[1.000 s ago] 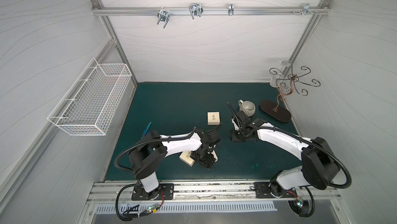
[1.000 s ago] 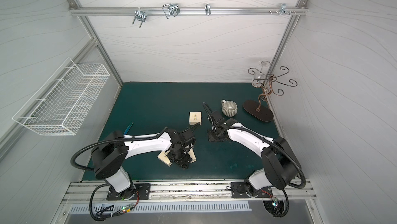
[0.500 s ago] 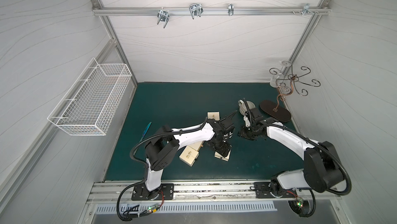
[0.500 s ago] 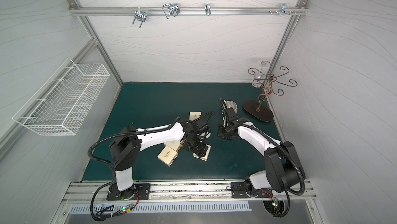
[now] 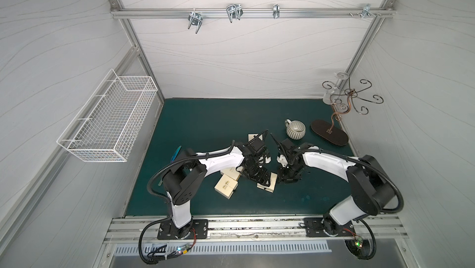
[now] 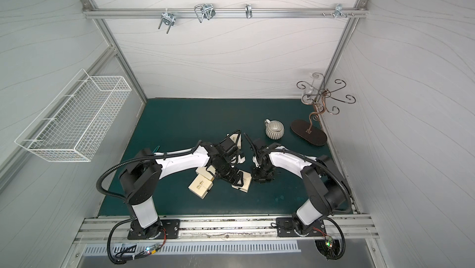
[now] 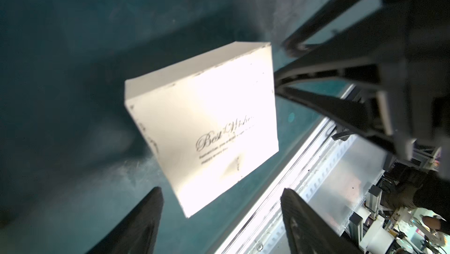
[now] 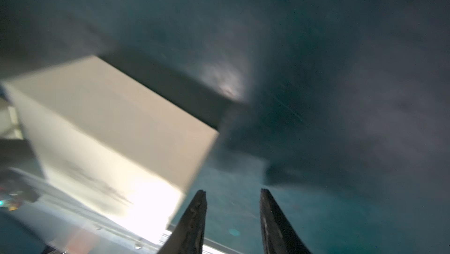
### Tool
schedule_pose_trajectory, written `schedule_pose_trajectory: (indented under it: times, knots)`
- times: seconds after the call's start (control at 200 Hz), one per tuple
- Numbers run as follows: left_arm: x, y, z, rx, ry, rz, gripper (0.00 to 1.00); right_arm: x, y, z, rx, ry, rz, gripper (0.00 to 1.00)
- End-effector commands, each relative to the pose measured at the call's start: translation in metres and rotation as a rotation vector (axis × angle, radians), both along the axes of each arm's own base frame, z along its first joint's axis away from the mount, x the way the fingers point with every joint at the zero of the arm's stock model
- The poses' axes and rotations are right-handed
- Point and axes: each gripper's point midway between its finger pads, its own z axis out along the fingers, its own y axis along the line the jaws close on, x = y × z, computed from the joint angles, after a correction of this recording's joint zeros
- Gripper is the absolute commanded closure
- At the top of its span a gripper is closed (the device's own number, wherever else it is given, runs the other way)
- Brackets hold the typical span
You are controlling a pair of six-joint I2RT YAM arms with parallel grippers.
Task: Take out the earrings from the drawer-style jewelry box
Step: Adjust the jewelry box at the center of the board.
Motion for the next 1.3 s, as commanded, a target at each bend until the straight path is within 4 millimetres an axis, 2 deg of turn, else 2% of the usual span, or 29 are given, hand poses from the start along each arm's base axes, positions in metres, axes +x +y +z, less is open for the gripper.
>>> schedule_pose_trajectory:
  times: [0.0, 0.15, 0.3, 0.5, 0.625, 0.73, 0.83, 0.961, 1.066, 1.176, 1.296]
  knots:
    - [-0.009, -0.014, 0.018, -0.110, 0.015, -0.025, 0.21, -0.015, -0.016, -0.004, -0.091, 0.053, 0.025, 0.61]
    - [-0.015, -0.024, 0.021, -0.172, 0.038, -0.049, 0.21, -0.026, -0.012, -0.018, -0.081, 0.134, 0.047, 0.61]
    - [-0.015, -0.035, 0.020, -0.220, 0.047, -0.069, 0.21, -0.019, 0.011, -0.030, -0.016, 0.177, 0.081, 0.61]
    - [-0.011, -0.047, 0.012, -0.237, 0.071, -0.087, 0.21, 0.013, 0.043, -0.031, 0.114, 0.204, 0.029, 0.61]
    - [-0.006, -0.057, 0.017, -0.257, 0.073, -0.097, 0.22, 0.044, 0.061, -0.016, 0.241, 0.185, -0.023, 0.62]
    - [0.002, -0.066, 0.025, -0.276, 0.054, -0.098, 0.22, 0.073, 0.066, 0.000, 0.294, 0.130, -0.073, 0.62]
    - [0.005, -0.067, 0.027, -0.269, 0.044, -0.095, 0.22, 0.087, 0.060, 0.008, 0.246, 0.075, -0.099, 0.62]
    - [0.009, -0.061, 0.028, -0.248, 0.013, -0.083, 0.22, 0.089, 0.032, 0.006, 0.085, -0.010, -0.124, 0.62]
    - [0.019, -0.053, 0.035, -0.238, -0.044, -0.039, 0.22, 0.081, 0.014, 0.008, 0.025, -0.048, -0.136, 0.61]
    - [0.047, -0.038, 0.040, -0.212, -0.162, 0.066, 0.22, 0.065, 0.007, 0.011, 0.020, -0.065, -0.124, 0.61]
    - [0.075, -0.029, 0.054, -0.245, -0.239, 0.153, 0.22, 0.046, 0.001, 0.009, 0.014, -0.063, -0.105, 0.61]
